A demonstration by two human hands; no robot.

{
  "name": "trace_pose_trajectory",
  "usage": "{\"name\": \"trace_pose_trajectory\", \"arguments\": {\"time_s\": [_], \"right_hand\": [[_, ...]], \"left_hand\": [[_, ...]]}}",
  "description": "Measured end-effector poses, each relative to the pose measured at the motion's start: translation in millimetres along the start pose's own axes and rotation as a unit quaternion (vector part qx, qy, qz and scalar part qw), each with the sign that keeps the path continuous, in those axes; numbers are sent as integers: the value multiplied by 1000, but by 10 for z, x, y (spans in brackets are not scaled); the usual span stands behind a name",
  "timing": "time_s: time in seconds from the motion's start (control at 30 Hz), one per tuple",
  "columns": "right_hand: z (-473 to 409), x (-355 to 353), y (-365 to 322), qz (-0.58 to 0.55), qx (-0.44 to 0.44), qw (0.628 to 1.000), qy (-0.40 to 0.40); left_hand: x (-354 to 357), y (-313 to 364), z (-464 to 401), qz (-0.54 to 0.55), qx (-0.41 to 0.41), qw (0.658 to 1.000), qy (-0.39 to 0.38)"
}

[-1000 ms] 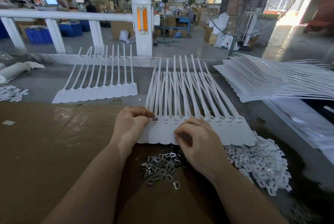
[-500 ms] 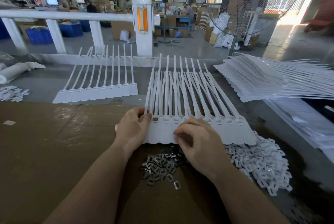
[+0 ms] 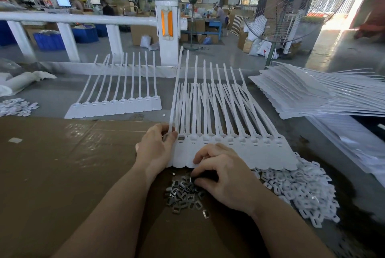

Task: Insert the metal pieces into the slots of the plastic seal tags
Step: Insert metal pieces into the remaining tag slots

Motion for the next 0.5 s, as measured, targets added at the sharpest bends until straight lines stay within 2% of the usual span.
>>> {"name": "trace_pose_trajectory", "arguments": {"time_s": [0.23,0.4,0.5], "right_hand": [[-12,-4,0,-24,2,1000,6],[-26,-135,56,-150,51,981,108],[-29,-160,113,-208,83,965,135]], "left_hand": [[-7,-2,2,11,-1,1000,4],[-13,-2,4,4,1,1000,-6],[-10,7,8,17,-2,1000,-12]]}}
Point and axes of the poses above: each hand's wrist, its own z-axis away from the middle knuckle, its own x-axis out of the palm, y = z × x, the point moved 5 cm from there along -z, towards the middle knuckle, and after that the axes turned 13 degrees about x, right-handed, at the moved point
